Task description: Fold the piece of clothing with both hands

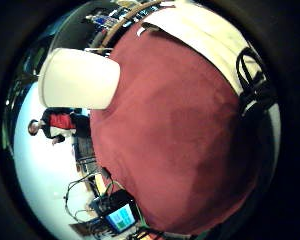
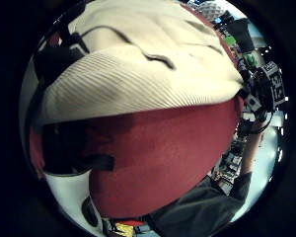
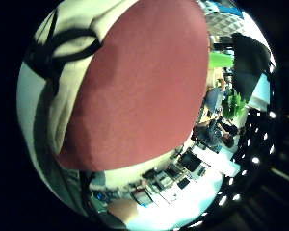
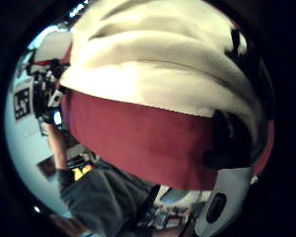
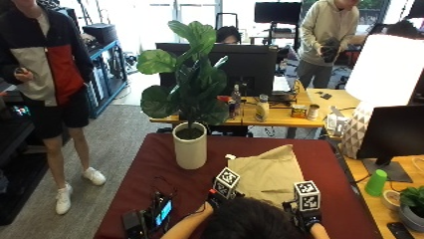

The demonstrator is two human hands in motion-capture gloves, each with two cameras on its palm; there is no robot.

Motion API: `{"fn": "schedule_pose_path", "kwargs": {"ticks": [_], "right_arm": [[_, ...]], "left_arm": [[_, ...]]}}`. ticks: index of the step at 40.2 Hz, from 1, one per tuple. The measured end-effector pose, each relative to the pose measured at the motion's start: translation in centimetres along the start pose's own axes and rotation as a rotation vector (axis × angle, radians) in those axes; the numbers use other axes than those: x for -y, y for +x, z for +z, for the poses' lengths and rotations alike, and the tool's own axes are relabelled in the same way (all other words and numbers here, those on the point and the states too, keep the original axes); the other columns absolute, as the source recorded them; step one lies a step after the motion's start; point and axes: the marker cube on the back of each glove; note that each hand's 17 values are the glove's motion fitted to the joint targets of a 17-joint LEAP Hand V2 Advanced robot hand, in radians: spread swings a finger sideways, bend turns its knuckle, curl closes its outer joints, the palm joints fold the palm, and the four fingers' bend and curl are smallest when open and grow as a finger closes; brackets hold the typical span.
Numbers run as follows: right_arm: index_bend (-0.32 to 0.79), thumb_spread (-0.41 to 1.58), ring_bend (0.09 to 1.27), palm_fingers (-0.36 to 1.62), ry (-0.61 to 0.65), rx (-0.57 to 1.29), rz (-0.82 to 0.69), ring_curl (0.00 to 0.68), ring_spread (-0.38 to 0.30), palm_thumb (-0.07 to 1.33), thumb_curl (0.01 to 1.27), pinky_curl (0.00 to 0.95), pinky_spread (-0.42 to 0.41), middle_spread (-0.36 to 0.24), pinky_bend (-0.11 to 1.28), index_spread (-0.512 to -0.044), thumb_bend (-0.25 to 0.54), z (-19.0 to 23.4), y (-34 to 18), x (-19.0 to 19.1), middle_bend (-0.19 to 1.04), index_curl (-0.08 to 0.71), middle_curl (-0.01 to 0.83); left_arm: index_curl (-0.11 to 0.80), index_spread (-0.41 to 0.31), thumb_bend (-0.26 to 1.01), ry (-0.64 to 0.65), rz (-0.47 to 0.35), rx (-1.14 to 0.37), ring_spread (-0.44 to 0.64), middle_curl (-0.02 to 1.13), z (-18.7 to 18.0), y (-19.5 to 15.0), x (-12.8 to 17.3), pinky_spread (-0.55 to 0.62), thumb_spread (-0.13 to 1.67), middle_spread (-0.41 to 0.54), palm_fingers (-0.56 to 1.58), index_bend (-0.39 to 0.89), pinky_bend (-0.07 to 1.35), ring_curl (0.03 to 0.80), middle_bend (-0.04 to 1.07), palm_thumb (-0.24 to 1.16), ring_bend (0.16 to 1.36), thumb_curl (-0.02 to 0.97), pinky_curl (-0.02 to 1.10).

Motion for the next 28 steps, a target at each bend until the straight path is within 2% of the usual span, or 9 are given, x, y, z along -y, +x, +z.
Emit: {"fn": "schedule_pose_path", "kwargs": {"ticks": [2,4,9,16,20,23,28], "right_arm": [[0.19,1.07,0.56,1.08,-0.036,-0.019,-0.018,0.36,-0.203,0.89,0.34,0.351,-0.182,-0.157,0.6,-0.296,0.166,-0.3,-0.1,-0.3,0.24,0.22,0.396],[0.2,1.07,0.59,1.24,-0.127,-0.014,-0.06,0.381,-0.217,0.95,0.36,0.365,-0.222,-0.172,0.6,-0.287,0.188,-0.7,-0.3,-1.1,0.27,0.249,0.413],[0.18,1.08,0.62,1.29,-0.358,-0.007,-0.184,0.419,-0.248,1.01,0.38,0.399,-0.273,-0.204,0.63,-0.278,0.2,-3.9,-1.1,-5.3,0.28,0.297,0.437],[0.18,1.11,0.64,1.3,-0.383,-0.094,-0.195,0.438,-0.257,1.05,0.37,0.415,-0.299,-0.233,0.63,-0.279,0.194,-10.9,-1.5,-9.5,0.31,0.335,0.46],[0.18,1.13,0.64,1.29,-0.331,-0.167,-0.047,0.444,-0.258,1.05,0.36,0.419,-0.302,-0.237,0.62,-0.277,0.184,-16.4,-0.9,-8.8,0.32,0.354,0.472],[0.18,1.15,0.65,1.29,-0.364,-0.216,0.14,0.449,-0.257,1.05,0.36,0.421,-0.303,-0.241,0.61,-0.279,0.175,-19.4,-0.4,-7.0,0.33,0.368,0.48],[0.18,1.19,0.65,1.28,-0.318,-0.205,0.175,0.455,-0.258,1.05,0.34,0.423,-0.305,-0.243,0.59,-0.284,0.161,-18.8,0.0,0.9,0.34,0.388,0.493]], "left_arm": [[0.272,-0.208,0.07,0.015,-0.027,0.04,-0.25,0.29,-0.6,-0.3,-0.5,-0.32,1.14,-0.178,0.94,0.18,0.71,0.343,0.18,0.53,0.64,0.273,0.4],[0.284,-0.228,0.09,-0.009,-0.013,0.039,-0.28,0.3,-1.3,-0.4,-1.5,-0.34,1.18,-0.203,1.03,0.18,0.68,0.33,0.2,0.57,0.6,0.279,0.39],[0.314,-0.249,0.11,-0.084,0.154,-0.061,-0.31,0.34,-1.4,-0.2,-3.0,-0.35,1.25,-0.239,1.06,0.18,0.58,0.342,0.21,0.62,0.54,0.284,0.38],[0.316,-0.247,0.09,-0.062,0.209,-0.202,-0.33,0.4,-7.2,-0.8,-6.3,-0.34,1.31,-0.272,1.13,0.12,0.43,0.364,0.3,0.61,0.54,0.279,0.36],[0.337,-0.258,0.07,-0.023,0.132,-0.337,-0.34,0.44,-11.3,-2.5,-5.9,-0.34,1.31,-0.292,1.23,0.18,0.33,0.38,0.38,0.6,0.55,0.292,0.35],[0.366,-0.268,0.08,-0.064,0.038,-0.386,-0.34,0.46,-12.6,-3.8,-3.9,-0.34,1.18,-0.299,1.29,0.22,0.27,0.399,0.43,0.68,0.59,0.362,0.34],[0.4,-0.281,0.06,-0.243,-0.088,-0.423,-0.34,0.49,-11.5,-4.9,-0.1,-0.34,0.99,-0.309,1.29,0.24,0.25,0.421,0.47,0.74,0.6,0.44,0.35]]}}
